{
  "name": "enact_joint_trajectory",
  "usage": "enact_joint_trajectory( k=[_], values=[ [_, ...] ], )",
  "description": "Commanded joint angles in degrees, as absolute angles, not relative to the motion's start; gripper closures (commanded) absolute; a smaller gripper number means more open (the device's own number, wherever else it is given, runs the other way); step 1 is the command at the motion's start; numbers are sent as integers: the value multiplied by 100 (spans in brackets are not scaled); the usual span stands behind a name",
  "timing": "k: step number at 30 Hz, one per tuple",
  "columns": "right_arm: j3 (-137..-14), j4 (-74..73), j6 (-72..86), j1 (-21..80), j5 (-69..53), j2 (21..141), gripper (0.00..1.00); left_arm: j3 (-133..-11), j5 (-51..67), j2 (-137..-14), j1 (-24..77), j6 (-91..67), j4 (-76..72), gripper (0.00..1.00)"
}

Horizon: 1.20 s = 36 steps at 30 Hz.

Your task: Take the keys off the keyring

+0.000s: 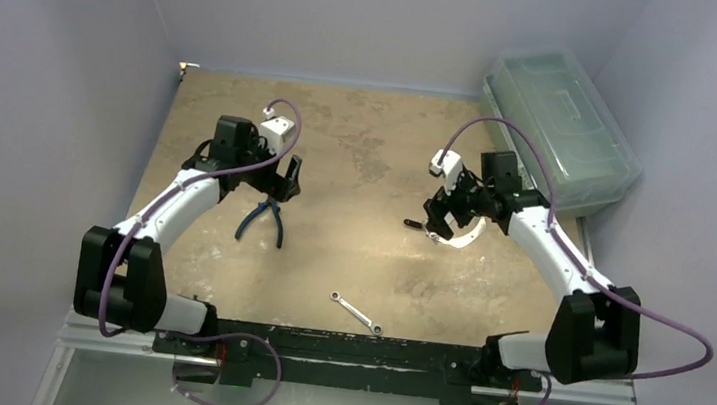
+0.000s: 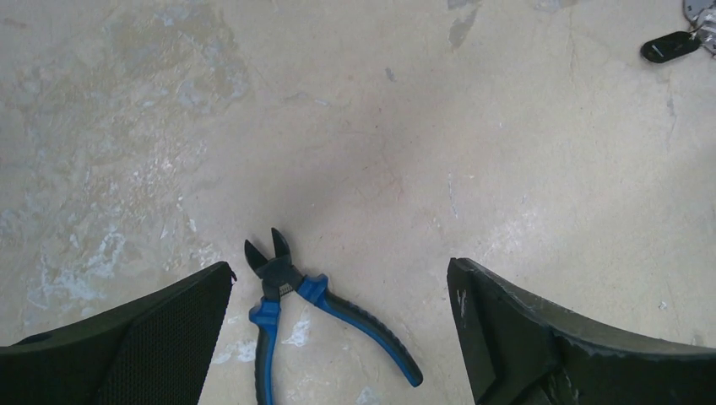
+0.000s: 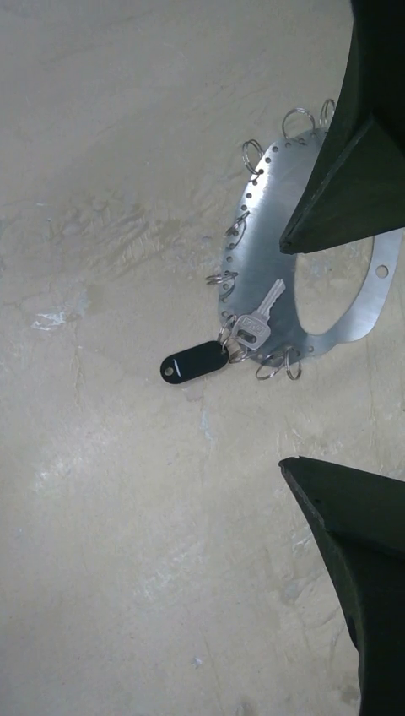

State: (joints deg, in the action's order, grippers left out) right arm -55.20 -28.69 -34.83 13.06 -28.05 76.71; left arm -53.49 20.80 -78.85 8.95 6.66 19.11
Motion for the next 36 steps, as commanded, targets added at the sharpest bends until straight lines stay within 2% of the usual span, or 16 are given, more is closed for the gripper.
enact_joint_trajectory(
  k=[1,18,36],
  values=[
    [-5754,-3003,-3800,1289,-2766,8010,9,-5450,2420,-7914,971,652,1484,1],
    [-6845,-3417,-5521,1411,-2726,9627,53,-5589,3228,-8341,1131,785,1266,1],
    [-6776,-3269,-6202,1590,-2785,10414,55,-5636,3532,-8384,1134,781,1254,1]
  ],
)
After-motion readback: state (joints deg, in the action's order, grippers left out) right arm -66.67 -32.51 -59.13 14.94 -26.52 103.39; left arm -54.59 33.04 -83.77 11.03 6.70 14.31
